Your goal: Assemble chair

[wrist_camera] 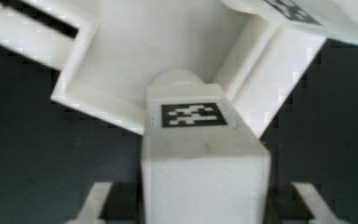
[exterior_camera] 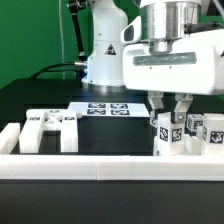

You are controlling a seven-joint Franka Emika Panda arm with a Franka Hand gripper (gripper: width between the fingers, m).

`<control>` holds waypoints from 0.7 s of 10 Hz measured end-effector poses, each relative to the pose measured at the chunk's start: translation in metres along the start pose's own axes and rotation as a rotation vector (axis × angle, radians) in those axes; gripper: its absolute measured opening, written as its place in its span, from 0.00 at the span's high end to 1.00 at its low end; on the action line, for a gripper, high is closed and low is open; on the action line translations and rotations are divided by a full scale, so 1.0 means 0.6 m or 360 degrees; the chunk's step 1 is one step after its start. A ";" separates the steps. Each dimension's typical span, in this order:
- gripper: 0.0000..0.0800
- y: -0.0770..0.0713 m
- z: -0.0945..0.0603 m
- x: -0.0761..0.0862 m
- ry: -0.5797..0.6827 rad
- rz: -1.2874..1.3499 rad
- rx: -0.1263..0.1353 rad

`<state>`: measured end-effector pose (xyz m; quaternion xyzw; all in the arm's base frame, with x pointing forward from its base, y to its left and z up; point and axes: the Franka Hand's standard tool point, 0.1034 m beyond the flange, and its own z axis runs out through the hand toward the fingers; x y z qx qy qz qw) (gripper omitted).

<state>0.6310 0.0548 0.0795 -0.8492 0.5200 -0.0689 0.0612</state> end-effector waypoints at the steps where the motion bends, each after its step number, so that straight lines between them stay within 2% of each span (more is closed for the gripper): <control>1: 0.64 0.000 0.000 0.000 -0.0012 0.0177 -0.0018; 4: 0.64 0.000 0.000 -0.002 -0.0034 0.0638 -0.0034; 7: 0.64 0.000 0.000 -0.002 -0.0040 0.0749 -0.0030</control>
Offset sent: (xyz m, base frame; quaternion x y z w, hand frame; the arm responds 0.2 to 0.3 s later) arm 0.0018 0.0045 -0.0012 -0.0287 -0.0211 0.2902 0.9563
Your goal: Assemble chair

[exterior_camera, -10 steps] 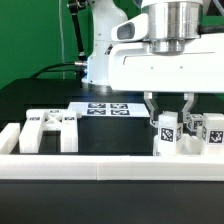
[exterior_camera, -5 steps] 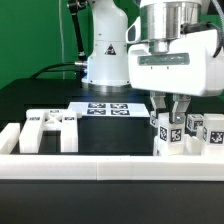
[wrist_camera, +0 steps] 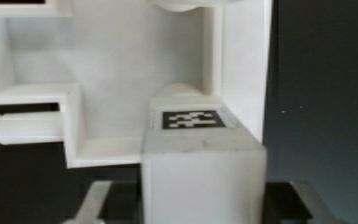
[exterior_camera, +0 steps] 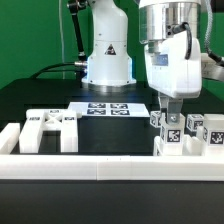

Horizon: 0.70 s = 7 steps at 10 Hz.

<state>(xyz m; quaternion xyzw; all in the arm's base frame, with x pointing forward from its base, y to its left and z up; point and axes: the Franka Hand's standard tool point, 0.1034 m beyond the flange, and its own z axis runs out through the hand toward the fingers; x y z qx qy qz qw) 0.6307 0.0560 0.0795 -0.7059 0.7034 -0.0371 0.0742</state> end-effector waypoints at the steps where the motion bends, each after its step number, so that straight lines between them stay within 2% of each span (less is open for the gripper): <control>1: 0.64 0.000 0.000 0.000 0.0000 -0.0018 0.0000; 2: 0.38 0.001 0.000 0.000 0.0001 -0.0148 -0.0004; 3: 0.25 0.001 0.000 -0.001 -0.0001 -0.0211 -0.0008; 4: 0.25 0.001 0.000 -0.001 0.0001 -0.0365 -0.0010; 5: 0.20 0.001 0.000 0.000 0.0002 -0.0605 -0.0011; 7: 0.19 0.000 0.000 0.007 0.0001 -0.0983 -0.0009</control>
Offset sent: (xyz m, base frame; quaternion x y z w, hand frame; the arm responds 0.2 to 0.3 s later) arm 0.0011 0.0045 0.0036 -0.0197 -0.0101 -0.1728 0.9847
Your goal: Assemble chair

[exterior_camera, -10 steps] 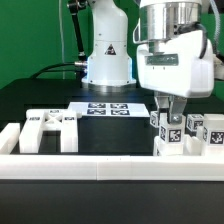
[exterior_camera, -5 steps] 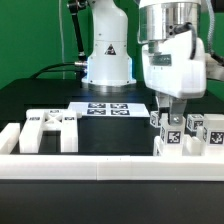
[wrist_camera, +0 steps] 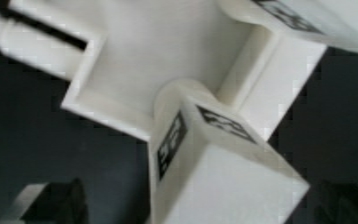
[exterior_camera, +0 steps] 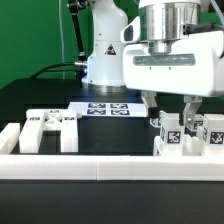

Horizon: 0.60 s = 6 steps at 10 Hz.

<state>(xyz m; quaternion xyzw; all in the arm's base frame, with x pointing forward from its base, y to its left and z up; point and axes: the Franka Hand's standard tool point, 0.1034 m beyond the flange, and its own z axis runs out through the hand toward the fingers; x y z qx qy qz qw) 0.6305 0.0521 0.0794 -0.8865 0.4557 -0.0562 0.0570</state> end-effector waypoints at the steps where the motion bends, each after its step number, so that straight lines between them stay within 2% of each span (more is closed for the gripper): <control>1: 0.19 0.000 0.000 0.000 0.0001 -0.0190 -0.0002; 6: 0.19 0.000 0.003 -0.003 -0.0001 -0.0803 -0.0009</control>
Offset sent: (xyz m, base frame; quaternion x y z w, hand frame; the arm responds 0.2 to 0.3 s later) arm 0.0070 0.0126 -0.0017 0.0350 -0.0322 -0.1857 0.9815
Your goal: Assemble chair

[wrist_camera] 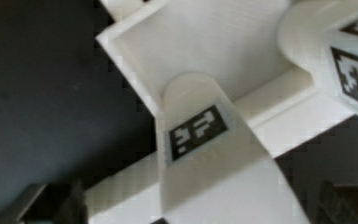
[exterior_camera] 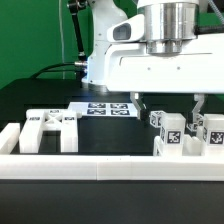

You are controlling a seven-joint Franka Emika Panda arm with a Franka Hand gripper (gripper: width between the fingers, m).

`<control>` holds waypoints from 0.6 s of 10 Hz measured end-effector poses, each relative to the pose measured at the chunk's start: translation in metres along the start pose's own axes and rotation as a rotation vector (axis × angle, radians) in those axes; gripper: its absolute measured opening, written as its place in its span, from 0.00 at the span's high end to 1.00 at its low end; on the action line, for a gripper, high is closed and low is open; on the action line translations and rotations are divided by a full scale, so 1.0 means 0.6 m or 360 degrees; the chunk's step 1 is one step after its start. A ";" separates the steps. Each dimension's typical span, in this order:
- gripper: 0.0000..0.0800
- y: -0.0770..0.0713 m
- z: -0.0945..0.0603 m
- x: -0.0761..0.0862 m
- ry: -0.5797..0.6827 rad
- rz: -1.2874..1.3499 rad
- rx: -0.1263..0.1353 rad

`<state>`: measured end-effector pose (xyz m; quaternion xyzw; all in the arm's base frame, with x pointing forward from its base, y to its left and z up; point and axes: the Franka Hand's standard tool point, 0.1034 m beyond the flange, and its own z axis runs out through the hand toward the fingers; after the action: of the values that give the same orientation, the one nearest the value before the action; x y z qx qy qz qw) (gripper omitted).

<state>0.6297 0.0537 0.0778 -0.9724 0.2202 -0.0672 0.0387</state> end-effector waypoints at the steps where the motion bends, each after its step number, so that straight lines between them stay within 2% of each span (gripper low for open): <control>1: 0.19 -0.003 0.001 -0.003 0.0000 -0.0060 -0.0008; 5: 0.19 -0.005 0.002 -0.005 0.0007 -0.0439 -0.0063; 6: 0.32 -0.004 0.002 -0.005 0.0007 -0.0437 -0.0064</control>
Offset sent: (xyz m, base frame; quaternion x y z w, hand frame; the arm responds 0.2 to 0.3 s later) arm 0.0037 0.0056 0.0027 -0.0262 -0.0037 -0.1979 0.9799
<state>0.6285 0.0573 0.0764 -0.9938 0.0864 -0.0696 0.0093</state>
